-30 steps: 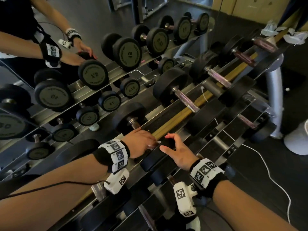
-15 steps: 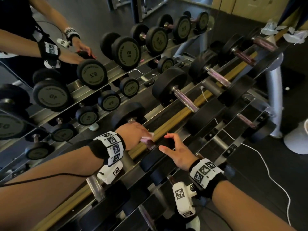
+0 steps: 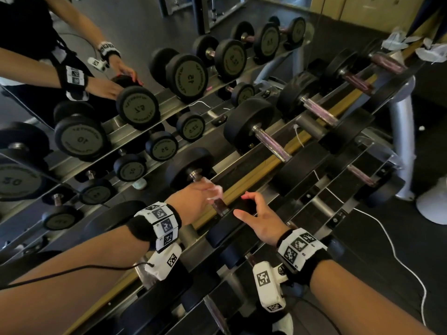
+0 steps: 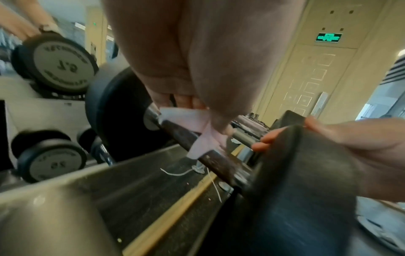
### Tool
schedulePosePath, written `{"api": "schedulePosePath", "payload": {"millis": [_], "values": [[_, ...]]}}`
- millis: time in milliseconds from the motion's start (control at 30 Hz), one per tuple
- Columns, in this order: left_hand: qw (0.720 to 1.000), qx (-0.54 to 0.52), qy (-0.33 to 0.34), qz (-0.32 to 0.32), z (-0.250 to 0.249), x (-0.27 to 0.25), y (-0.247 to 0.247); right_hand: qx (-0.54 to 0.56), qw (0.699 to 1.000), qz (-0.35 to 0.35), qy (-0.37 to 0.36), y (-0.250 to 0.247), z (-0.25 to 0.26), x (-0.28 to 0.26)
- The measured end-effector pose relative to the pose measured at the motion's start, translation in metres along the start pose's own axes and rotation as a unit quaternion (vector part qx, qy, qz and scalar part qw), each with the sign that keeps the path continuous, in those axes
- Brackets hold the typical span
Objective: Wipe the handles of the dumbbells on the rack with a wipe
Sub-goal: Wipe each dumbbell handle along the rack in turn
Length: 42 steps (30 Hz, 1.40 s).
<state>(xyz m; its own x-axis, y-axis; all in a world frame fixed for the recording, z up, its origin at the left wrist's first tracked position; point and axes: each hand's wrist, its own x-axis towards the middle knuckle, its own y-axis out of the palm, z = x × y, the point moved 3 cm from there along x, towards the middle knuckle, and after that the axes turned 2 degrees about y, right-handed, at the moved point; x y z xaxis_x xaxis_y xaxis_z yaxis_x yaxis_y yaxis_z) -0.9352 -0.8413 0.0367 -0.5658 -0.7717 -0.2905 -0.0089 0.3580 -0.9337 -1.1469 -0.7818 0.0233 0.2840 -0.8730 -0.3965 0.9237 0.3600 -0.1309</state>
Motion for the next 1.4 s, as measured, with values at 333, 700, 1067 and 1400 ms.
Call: {"api": "schedulePosePath", "payload": {"millis": [333, 700, 1067, 1400], "values": [[0.999, 0.018, -0.016, -0.025, -0.031, -0.010, 0.012, -0.010, 1.000, -0.008, 0.008, 0.000, -0.003, 0.001], [0.968, -0.142, -0.196, -0.060, -0.021, -0.024, -0.001, -0.010, 1.000, -0.004, 0.005, -0.001, -0.006, 0.003], [0.791, -0.501, -0.291, -0.197, -0.010, -0.036, 0.013, 0.006, 1.000, 0.001, 0.024, 0.000, -0.001, 0.001], [0.805, -0.503, -0.279, -0.149, -0.040, -0.035, 0.034, -0.018, 1.000, -0.009, 0.016, 0.001, -0.002, 0.001]]}}
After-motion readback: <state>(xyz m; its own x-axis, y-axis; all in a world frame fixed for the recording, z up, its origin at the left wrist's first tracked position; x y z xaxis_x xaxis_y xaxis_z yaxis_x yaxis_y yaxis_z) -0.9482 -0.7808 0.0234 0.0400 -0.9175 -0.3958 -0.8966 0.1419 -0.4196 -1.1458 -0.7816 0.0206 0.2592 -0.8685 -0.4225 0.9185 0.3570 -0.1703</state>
